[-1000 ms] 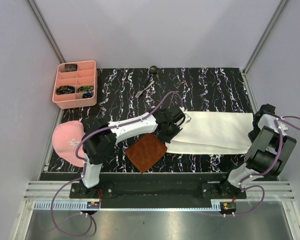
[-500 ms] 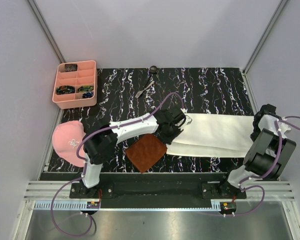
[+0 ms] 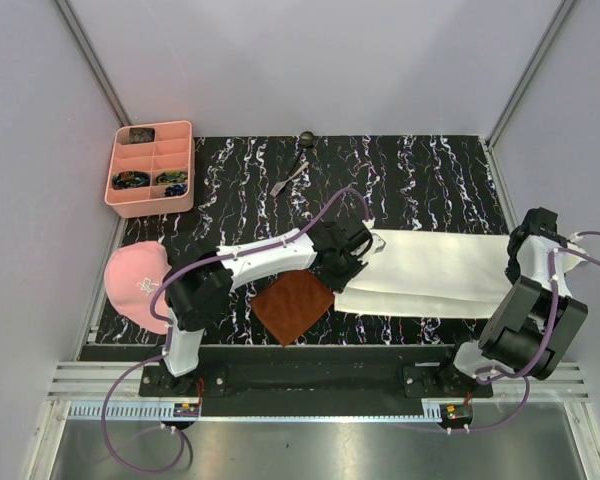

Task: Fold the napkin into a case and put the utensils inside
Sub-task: Fold and flatten the napkin at the corner of the board, then move the rectangle-folded napkin to the center of the board.

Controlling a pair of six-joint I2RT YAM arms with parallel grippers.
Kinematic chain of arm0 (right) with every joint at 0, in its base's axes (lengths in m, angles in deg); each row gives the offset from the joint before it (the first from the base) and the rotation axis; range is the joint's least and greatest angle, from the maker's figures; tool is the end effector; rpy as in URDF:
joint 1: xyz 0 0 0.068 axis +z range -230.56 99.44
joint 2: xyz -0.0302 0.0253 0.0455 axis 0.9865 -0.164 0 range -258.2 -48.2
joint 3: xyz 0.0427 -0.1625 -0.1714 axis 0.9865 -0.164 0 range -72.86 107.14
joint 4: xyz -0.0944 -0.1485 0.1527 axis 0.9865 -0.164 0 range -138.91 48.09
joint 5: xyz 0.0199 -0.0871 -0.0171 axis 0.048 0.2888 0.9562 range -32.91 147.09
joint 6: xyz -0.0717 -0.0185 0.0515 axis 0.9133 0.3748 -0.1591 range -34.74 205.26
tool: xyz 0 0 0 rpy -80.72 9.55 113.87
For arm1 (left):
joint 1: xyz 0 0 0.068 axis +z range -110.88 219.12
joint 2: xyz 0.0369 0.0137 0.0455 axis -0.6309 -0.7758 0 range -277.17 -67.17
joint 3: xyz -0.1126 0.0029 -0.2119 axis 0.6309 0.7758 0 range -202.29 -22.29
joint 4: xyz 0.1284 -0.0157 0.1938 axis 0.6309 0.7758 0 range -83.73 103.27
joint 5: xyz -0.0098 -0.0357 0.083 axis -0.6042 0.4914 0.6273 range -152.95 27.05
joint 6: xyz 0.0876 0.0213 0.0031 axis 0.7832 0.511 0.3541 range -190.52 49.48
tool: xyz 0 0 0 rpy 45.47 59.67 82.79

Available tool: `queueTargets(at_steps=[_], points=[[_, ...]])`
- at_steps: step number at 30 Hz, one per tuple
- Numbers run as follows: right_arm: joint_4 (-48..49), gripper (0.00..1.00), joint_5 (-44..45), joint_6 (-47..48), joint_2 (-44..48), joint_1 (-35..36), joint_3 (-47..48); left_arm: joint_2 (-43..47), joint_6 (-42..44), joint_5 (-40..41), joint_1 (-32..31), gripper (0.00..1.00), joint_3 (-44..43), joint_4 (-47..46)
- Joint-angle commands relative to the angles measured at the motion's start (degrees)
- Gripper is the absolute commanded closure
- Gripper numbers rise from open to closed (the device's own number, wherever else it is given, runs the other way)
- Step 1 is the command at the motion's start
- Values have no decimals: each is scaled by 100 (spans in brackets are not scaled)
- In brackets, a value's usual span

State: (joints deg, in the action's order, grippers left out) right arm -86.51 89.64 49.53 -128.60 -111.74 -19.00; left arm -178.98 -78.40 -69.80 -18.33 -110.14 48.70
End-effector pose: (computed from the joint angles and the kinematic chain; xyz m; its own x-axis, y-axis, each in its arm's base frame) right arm 0.1883 -0.1646 0.1638 -0.3154 0.7662 -0.5598 0.9479 0.2262 -0.2244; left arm 0.2004 -0.3316 0.1536 -0.6067 0.6973 -0.3818 0.7868 0.5953 -0.1631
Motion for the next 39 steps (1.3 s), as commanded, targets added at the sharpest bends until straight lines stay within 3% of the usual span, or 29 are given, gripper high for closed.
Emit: queueTargets(at_steps=[1,4,5,7,11,15,19,24,31,39], points=[[-145,100,383,-224,-274,-46,-17,81,-29,-220,-47,100,49,46],[-242,85,453,-330,-371,-46,19,-8,41,-439,-56,95,49,63],[-268,68,479,-356,-319,-46,27,19,58,-448,-56,91,49,46],[-269,52,541,-321,-213,-46,45,62,59,-387,-47,76,58,45],[73,38,130,100,321,-20,80,422,-29,-728,163,54,-3,63],[749,27,-668,574,674,68,1,722,-249,-1125,506,48,-232,-129],[1304,32,-1803,944,421,147,281,390,-574,-1204,779,57,-643,-367],[1375,35,-2315,953,-773,683,1176,-341,-1276,-1345,1016,73,-1373,-499],[1296,38,-2429,1094,-2109,806,2031,-1508,-1707,-985,1385,74,-2183,-534],[1445,39,-2833,1129,-2875,938,2418,-2406,-2393,-1046,1772,74,-2693,-999]])
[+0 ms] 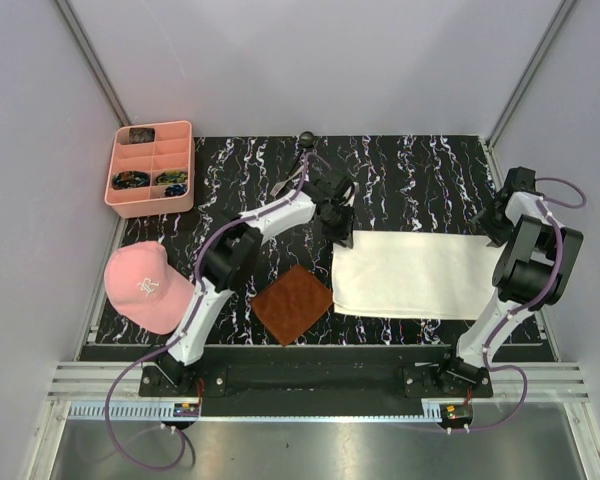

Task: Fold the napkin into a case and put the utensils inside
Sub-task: Move the rectangle-folded napkin to the center of the board.

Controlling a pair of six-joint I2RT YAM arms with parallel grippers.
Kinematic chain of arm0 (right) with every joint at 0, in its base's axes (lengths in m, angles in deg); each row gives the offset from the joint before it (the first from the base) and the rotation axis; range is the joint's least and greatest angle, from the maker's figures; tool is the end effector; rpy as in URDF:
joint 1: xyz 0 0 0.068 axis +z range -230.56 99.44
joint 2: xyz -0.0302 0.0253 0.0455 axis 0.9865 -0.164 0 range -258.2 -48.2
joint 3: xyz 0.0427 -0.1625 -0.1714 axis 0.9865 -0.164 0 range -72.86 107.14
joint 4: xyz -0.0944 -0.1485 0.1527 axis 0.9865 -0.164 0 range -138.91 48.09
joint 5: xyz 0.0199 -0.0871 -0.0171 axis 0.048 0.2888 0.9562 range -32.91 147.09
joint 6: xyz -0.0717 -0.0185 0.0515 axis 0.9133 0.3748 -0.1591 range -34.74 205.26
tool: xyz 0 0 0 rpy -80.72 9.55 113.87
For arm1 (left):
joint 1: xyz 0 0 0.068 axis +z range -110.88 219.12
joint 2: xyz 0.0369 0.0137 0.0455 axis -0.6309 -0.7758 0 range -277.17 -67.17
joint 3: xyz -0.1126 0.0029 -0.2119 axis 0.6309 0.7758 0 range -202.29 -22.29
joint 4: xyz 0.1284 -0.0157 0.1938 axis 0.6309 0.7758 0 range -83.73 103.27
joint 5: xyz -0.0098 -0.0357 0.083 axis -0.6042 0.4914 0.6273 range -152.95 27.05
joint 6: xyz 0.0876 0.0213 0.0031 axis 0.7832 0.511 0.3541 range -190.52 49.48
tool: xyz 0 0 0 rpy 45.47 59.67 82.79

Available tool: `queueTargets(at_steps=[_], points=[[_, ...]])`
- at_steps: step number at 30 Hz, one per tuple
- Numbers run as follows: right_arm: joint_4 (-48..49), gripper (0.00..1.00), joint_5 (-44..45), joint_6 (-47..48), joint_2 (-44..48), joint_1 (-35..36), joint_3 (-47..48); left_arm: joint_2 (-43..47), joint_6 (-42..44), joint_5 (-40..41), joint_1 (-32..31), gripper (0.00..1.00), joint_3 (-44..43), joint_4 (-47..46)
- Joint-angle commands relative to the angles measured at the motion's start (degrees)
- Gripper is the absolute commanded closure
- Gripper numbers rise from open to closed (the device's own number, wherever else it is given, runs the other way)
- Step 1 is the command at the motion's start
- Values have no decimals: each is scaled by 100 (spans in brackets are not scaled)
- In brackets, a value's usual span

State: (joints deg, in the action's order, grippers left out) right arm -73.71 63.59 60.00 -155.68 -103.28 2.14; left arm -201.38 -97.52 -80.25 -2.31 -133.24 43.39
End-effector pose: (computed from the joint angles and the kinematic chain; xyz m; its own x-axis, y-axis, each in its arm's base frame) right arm 0.3370 -0.1509 0.1295 -0.5684 0.6976 -0.4361 0.7426 0.6632 0.0931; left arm 0.3407 -0.3325 0.1175 -0.9176 0.2316 -0.3230 0.3651 0.8124 -0.4547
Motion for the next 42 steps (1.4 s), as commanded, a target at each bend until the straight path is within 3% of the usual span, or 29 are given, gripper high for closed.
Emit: queueTargets(at_steps=[1,10,18,24,27,28,32,37,42], points=[[173,39,-263,100,-264,101,322,-254,-533,-10,249,74,-392,-530],[437,39,-465,-58,-852,250,550,-860,-1474,-617,1136,72,-523,-1295],[446,35,-1300,-296,-1503,698,1587,-1669,-1370,-889,1726,69,-2165,-1453],[-72,27,-1424,-120,-1680,1041,2536,-1372,-667,-652,1910,61,-2440,-1577],[-634,11,-968,3,-1329,1138,2599,-670,-324,-415,1919,52,-1872,-1489],[-731,1,-880,21,-989,1156,2503,-198,-236,-310,1919,51,-1651,-1480],[-1118,0,-161,310,-47,1147,1477,948,-217,68,1919,50,-341,-1375],[-1154,0,-61,-39,1123,561,-43,1933,-595,165,1841,62,1390,-1216],[-1102,14,264,-435,1992,137,-1074,2653,-428,429,1489,63,2376,-1041]])
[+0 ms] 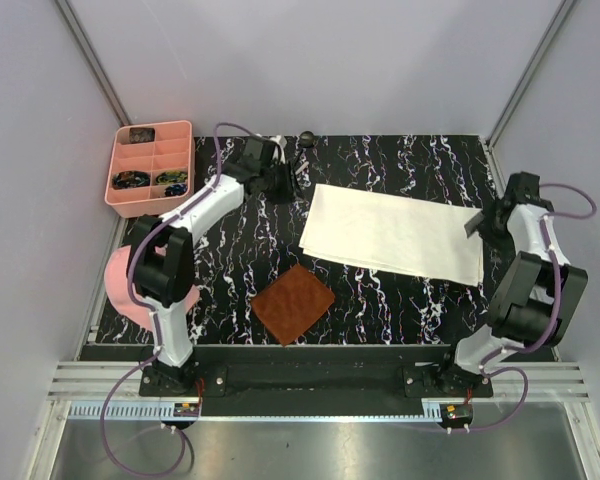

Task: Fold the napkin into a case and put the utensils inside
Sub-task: Move the rectangle-folded napkin to the center of the board, then smooth out the rectangle-folded napkin at the center of the board.

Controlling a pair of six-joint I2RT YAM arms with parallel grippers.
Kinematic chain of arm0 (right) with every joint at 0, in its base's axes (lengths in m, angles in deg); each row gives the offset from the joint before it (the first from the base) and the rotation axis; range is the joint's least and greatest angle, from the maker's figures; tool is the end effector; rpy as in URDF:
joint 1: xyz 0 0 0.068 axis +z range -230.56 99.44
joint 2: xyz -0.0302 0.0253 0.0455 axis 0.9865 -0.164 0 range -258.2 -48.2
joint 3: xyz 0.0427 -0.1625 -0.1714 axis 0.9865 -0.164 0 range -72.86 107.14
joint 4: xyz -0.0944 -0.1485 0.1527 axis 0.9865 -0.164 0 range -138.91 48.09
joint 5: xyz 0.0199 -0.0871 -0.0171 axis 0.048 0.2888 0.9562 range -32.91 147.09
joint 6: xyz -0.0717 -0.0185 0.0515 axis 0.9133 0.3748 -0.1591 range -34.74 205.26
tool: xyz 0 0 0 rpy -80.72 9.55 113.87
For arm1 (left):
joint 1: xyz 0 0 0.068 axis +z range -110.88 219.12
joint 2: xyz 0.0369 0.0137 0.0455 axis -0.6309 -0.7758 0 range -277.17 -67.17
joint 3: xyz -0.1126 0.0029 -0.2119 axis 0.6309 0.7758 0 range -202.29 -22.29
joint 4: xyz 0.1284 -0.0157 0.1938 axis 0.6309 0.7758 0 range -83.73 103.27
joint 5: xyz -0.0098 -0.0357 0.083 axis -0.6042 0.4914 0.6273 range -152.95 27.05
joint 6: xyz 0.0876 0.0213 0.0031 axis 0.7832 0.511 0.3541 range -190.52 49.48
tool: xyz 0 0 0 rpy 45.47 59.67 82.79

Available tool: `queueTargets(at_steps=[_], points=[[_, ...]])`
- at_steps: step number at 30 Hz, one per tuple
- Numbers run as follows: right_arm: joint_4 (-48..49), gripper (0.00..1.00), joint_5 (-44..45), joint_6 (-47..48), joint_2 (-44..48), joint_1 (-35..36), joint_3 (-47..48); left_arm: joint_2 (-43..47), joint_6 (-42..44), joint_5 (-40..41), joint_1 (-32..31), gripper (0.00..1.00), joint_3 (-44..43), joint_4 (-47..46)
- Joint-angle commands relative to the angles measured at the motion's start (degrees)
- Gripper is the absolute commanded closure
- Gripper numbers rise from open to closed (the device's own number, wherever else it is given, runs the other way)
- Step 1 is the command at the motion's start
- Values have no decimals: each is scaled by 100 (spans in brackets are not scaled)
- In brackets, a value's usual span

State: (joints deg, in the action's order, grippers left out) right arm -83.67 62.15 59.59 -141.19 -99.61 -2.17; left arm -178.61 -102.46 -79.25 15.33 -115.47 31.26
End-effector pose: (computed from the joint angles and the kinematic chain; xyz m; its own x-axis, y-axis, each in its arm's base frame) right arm 0.3009 -0.1113 0.1785 -0.6094 0.6669 -0.4287 0.6941 0.7102 0.1181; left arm 0.3904 -0.1967 0.2136 -0.8358 -0.1866 -0.5163 0.1555 0.8215 -0.5485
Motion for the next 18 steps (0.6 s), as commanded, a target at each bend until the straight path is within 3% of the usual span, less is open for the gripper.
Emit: queueTargets(at_steps=[1,6,9,18], points=[[78,16,425,-534,676,-283,-1010,429,65,294,-310,61,696,173],[326,28,1049,-1219,1212,-626,-1786,684,179,-84,-407,60,1065,208],[615,36,989,-1492,1309,-889,-2217,886,311,-76,-495,60,1232,278],[1442,49,689,-1168,1019,-1022,-2596,1028,127,12,-662,63,1628,137]])
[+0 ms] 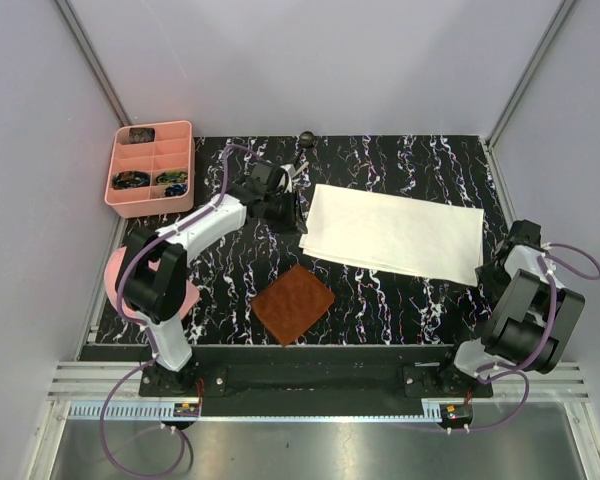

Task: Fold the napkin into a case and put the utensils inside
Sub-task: Smooth out the rectangle-folded napkin at the center of the board.

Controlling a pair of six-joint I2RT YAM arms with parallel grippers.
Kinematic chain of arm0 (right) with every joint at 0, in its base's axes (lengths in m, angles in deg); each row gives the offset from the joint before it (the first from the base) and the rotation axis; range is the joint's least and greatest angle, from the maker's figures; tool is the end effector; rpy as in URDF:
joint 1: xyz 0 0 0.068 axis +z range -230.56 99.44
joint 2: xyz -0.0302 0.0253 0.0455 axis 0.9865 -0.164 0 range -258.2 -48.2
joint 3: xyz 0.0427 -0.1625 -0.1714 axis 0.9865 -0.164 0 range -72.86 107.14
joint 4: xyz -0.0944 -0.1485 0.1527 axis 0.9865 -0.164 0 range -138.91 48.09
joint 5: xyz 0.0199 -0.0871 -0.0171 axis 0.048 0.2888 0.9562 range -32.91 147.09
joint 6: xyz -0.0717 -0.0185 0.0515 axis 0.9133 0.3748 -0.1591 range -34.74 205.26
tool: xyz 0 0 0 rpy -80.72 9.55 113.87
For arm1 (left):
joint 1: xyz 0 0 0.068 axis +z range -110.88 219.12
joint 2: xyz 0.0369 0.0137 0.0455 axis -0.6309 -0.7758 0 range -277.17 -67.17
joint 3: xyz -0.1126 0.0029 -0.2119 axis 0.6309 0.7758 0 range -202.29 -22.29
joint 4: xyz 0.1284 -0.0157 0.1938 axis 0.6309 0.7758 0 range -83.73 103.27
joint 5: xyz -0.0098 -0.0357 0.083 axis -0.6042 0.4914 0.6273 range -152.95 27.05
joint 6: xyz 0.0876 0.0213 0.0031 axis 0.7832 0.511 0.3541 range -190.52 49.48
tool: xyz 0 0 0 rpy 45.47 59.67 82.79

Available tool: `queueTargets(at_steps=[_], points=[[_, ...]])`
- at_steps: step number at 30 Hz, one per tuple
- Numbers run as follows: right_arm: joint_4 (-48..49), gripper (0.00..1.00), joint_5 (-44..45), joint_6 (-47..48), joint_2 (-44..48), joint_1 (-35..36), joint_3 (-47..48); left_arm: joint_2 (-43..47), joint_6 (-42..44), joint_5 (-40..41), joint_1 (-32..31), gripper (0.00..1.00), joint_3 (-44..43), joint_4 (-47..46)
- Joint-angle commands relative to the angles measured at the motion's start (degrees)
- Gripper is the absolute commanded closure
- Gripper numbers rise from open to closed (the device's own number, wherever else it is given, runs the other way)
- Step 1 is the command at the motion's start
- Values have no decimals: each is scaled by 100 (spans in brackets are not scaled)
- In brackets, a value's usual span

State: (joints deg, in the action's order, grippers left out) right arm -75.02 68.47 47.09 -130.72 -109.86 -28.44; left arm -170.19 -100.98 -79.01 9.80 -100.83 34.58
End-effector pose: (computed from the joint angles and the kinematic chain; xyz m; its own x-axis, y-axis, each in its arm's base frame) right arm 0.2061 -0.1338 0.1115 -0.3183 0.8733 -0.3688 0.9309 0.3614 0.0523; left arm 0.3233 -0.2070 0.1826 -0.9111 -0.0472 -0.4096 0.1792 0.8494 -0.4965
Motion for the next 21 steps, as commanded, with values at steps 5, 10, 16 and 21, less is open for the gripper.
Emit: queueTargets(at_steps=[5,10,16,21], points=[[963,49,-109,64,315,12,-293,142,-153,32,-240,65,287,-256],[1026,54,-522,152,-53,65,-259,125,-224,76,-250,65,173,-248],[902,54,-154,205,-220,363,-206,37,-250,102,-258,65,-11,-239],[473,56,-13,258,-352,478,101,-25,-180,339,-250,64,-152,-11]])
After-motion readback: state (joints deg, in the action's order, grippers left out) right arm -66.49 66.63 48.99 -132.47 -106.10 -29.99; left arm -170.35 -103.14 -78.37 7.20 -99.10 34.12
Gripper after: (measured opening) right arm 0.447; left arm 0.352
